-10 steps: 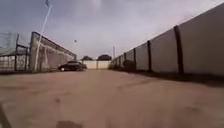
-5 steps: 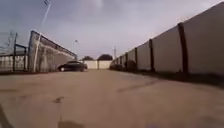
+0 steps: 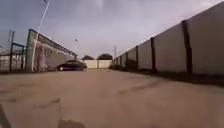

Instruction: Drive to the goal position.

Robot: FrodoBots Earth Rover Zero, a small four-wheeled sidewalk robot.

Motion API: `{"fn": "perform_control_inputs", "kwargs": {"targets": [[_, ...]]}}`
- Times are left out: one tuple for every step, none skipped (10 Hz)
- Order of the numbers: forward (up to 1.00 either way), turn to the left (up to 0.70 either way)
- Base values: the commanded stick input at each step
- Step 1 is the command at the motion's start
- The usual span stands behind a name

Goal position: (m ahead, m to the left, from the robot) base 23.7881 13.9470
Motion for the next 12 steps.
{"fn": "perform_control_inputs", "kwargs": {"targets": [[0.7,0.0],[0.7,0.0],[0.7,0.0],[0.7,0.0],[0.7,0.0],[0.7,0.0],[0.7,0.0],[0.7,0.0],[0.7,0.0],[0.7,0.0],[0.7,0.0],[0.7,0.0]]}}
